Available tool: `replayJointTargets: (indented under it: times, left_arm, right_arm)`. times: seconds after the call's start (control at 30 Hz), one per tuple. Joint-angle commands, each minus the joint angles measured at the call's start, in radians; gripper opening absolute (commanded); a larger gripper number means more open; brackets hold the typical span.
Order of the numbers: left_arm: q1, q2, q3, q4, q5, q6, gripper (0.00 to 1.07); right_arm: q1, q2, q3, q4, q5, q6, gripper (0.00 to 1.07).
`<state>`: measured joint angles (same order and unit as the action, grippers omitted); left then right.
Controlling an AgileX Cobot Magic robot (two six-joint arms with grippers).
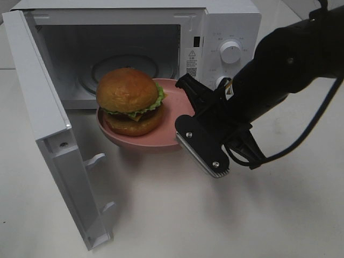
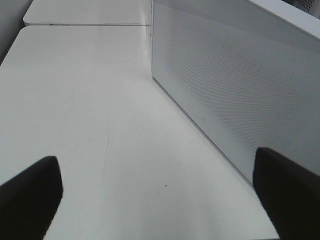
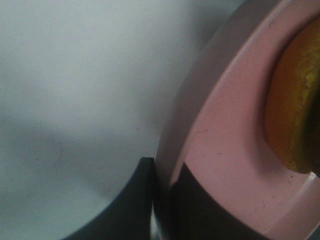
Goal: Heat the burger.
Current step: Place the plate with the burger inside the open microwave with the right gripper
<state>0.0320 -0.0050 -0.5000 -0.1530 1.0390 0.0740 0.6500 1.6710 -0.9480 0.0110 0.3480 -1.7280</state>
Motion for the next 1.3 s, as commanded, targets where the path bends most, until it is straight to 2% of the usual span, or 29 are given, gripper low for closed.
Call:
replayJointTargets:
  times: [0.03, 0.6, 0.93, 1.03, 1.2, 1.3]
  left_arm:
    - [0.004, -0.008, 0.004, -0.002, -0.003, -0.004, 0.98]
    - [0.004, -0.008, 0.004, -0.002, -0.003, -0.004, 0.98]
    - [0.004, -0.008, 0.004, -0.002, -0.003, -0.004, 0.98]
    - [0.004, -0.008, 0.004, -0.002, -0.003, -0.004, 0.98]
    - [0.004, -0.008, 0.004, -0.002, -0.003, -0.004, 0.98]
    - [0.004, -0.008, 0.004, -0.002, -0.003, -0.004, 0.98]
  right_arm:
    - [-0.004, 0.011, -0.042, 0.017, -0.053, 0.010, 0.00]
    - [-0.004, 0.191, -0.271, 0.016, -0.005, 0.085, 0.01]
    - [-0.004, 0.275, -0.402, -0.064, 0.039, 0.164, 0.01]
    - [-0.004, 0.282, -0.414, -0.072, 0.052, 0.174, 0.01]
    - [-0.003, 0.334, -0.510, -0.123, 0.091, 0.242, 0.02]
    - [-0.003, 0.342, -0.524, -0.127, 0.095, 0.248, 0.02]
